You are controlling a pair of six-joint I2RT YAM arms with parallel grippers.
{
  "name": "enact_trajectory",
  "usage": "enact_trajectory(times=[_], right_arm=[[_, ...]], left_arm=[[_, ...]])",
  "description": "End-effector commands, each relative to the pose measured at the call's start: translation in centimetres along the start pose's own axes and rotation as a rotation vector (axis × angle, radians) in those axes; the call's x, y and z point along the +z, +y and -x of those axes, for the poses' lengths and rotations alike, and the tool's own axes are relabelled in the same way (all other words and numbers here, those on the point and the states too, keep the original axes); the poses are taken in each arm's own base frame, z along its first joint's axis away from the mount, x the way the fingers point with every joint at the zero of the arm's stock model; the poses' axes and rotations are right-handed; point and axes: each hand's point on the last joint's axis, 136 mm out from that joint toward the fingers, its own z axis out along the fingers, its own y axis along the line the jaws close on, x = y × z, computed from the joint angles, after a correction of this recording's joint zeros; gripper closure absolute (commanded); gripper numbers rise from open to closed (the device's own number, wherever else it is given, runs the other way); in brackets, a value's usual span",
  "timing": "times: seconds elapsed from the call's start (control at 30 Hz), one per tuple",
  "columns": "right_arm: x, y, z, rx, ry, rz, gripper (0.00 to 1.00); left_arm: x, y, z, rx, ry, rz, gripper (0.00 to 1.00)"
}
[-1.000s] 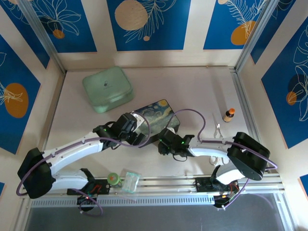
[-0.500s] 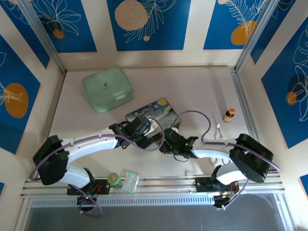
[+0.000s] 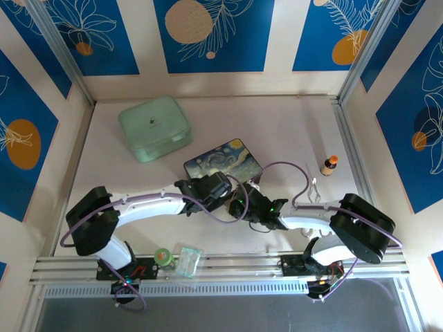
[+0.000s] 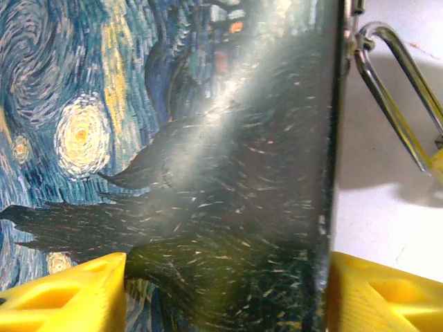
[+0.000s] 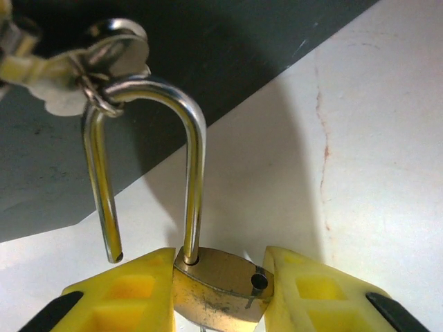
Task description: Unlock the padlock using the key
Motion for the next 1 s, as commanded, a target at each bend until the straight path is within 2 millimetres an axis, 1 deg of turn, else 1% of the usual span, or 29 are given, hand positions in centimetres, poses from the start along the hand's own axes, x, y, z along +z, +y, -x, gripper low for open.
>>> enact_trajectory(times=[0.0,0.13,0.27,0.5,0.67,0.83,0.97], right_arm=[[0.2,-0.6,1.8,0.078,-0.07,0.009,0.72],[-0.1,-0.7,3.7,0.167,-0.104,0.078,0.72],[-0.3,-0.4,5.3,0.186,-0.13,0.098,0.72],[-0.1,-0.5,6.6,0.261,-0.142,0.139,0.72],[-0.1,-0.3,7.3,0.297,-0.145,0.167,0.72],[-0.7,0.4,8.2,0.355,-0.148,0.241,0.72],[-1.5,1.2,8.7,0.365,-0.139,0.28,0.72]], left_arm=[[2.6,-2.7,-5.0,0.118,0.186,-0.048,0.36],[2.7,-3.5,-4.5,0.114,0.167,-0.089,0.39],[2.6,-4.2,-4.4,0.123,0.155,-0.125,0.44],[2.8,-4.9,-5.3,0.177,0.197,-0.149,0.45],[2.1,-5.3,-5.1,0.201,0.178,-0.165,0.46],[1.6,-5.2,-4.7,0.21,0.168,-0.158,0.47],[1.7,-5.3,-4.9,0.211,0.171,-0.154,0.47]])
